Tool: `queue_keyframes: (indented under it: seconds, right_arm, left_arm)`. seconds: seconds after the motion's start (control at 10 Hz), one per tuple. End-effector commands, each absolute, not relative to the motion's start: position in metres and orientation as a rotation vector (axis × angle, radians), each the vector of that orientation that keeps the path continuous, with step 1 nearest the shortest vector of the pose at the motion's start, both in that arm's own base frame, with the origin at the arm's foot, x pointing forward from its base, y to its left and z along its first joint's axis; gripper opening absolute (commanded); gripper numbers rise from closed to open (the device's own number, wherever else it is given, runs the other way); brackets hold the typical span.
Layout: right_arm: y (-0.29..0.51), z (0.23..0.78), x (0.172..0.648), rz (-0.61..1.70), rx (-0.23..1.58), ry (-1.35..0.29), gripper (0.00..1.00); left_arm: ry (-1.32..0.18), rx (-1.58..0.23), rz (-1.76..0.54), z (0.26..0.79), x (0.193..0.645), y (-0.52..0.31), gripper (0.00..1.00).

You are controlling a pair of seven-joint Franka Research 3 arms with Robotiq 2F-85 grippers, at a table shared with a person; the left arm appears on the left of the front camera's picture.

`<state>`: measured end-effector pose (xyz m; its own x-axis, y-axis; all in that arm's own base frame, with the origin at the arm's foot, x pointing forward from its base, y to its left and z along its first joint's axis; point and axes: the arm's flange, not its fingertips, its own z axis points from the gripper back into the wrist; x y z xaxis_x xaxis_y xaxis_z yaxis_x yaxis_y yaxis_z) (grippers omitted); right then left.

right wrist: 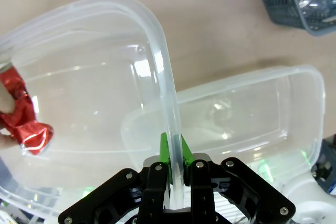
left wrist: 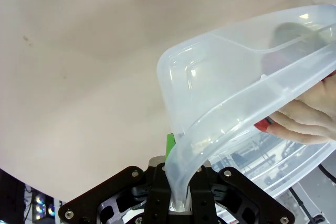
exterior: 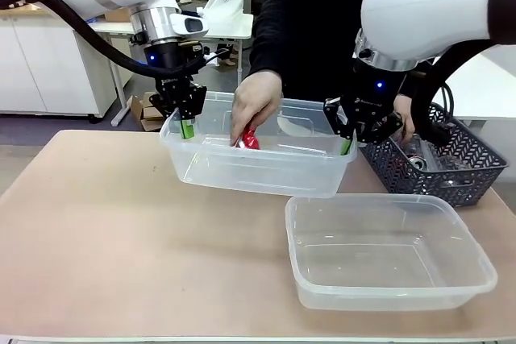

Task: Sort the waste into each basket.
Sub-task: Offer the picked Organizing box to the human.

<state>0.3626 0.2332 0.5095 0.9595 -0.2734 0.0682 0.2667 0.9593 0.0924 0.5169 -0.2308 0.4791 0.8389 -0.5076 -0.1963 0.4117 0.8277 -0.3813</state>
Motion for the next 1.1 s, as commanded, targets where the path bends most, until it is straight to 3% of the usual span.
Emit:
queue_keyframes:
  seconds: [0.0,1.0]
  right_arm:
    - [0.2261,0.5073,0.367,-0.261,0.073,-0.085,0.06]
    - [0.2261,0.5073,0.367,-0.261,0.073,-0.085,0.06]
  left_arm:
    - [0.304,-0.357,-0.517,0.4859,0.5063,-0.2281,0.04]
    - [0.304,-0.357,-0.517,0.4859,0.5063,-0.2281,0.04]
